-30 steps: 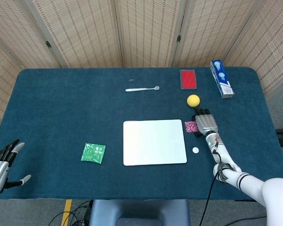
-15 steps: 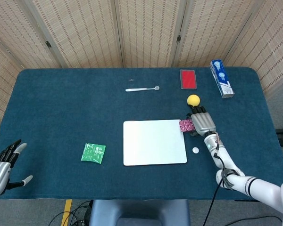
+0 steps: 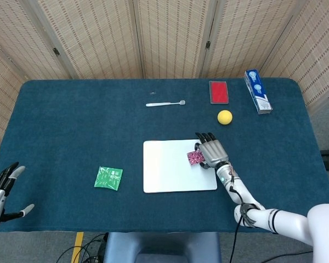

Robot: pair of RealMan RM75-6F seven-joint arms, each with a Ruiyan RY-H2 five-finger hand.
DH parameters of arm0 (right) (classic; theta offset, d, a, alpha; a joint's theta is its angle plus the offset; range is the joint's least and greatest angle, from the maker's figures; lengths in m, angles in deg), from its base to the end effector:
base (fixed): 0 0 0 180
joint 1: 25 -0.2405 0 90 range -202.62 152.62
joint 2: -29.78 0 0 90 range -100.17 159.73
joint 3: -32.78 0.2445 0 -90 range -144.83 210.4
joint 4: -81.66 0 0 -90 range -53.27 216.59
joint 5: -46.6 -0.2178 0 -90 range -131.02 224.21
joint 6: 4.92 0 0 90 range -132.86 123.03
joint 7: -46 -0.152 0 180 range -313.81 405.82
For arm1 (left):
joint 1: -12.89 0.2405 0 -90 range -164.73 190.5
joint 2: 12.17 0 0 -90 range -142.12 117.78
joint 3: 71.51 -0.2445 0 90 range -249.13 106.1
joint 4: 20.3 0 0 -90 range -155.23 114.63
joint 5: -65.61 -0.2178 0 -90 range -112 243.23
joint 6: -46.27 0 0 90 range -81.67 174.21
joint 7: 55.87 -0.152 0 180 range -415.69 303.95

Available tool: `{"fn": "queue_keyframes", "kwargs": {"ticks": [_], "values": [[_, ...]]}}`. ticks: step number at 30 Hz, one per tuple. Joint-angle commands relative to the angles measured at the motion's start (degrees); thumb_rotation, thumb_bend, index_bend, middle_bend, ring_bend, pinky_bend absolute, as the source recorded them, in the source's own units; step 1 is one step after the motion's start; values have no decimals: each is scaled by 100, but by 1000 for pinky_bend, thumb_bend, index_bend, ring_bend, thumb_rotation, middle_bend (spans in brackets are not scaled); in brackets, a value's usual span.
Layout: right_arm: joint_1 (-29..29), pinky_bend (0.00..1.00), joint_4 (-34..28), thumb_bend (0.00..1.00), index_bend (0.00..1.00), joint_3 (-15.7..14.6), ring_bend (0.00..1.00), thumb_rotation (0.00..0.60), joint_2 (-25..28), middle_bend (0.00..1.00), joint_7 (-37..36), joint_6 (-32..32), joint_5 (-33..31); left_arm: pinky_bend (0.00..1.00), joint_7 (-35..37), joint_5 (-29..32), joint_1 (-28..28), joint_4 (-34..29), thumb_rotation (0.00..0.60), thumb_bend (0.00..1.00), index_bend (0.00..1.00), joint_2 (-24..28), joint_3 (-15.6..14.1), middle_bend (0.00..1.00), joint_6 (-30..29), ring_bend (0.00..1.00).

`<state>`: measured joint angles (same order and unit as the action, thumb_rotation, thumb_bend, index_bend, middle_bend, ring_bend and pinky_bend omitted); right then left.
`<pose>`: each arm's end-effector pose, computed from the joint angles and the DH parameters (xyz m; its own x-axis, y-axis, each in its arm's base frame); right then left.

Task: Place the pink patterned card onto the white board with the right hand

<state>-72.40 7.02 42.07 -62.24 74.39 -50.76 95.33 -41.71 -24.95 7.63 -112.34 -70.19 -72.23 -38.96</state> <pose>-0.1694 -0.3736 -0.0494 0.5536 -0.3788 0.7417 -0.8321 -0.2878 0.4741 -0.3071 0.1775 0.1680 0.2779 0.0698 0.9581 0.9592 -0.0739 -0.2729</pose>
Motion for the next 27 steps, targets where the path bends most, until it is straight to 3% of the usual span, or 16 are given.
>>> {"fn": "queue_keyframes", "kwargs": {"ticks": [1, 6, 11, 19, 25, 27], "values": [[-99, 0, 124, 201, 179, -8, 0, 600, -117, 0, 48, 88, -101, 151, 67, -22, 23, 27, 600, 211, 0, 23, -7, 0, -42, 0], [-107, 0, -73, 183, 62, -16, 0, 600, 46, 0, 36, 67, -124, 151, 100, -2, 45, 57, 600, 211, 0, 29, 2, 0, -72, 0], [93, 0, -765, 181, 62, -176, 0, 600, 561, 0, 45, -190, -21, 151, 28, 17, 56, 52, 600, 211, 0, 16, 13, 0, -81, 0], [670, 0, -1970, 177, 30, -776, 0, 600, 1581, 0, 176, -795, 372, 151, -370, 15, 88, -63, 600, 211, 0, -72, 18, 0, -127, 0], [893, 0, -2539, 168, 16, -1074, 0, 600, 2127, 0, 342, -1015, 557, 151, -659, -23, 100, -141, 600, 211, 0, -125, 7, 0, -145, 0], [933, 0, -2540, 168, 59, -1155, 0, 600, 2174, 0, 468, -1068, 546, 151, -693, -12, 101, -155, 600, 211, 0, -134, 10, 0, -139, 0]]}}
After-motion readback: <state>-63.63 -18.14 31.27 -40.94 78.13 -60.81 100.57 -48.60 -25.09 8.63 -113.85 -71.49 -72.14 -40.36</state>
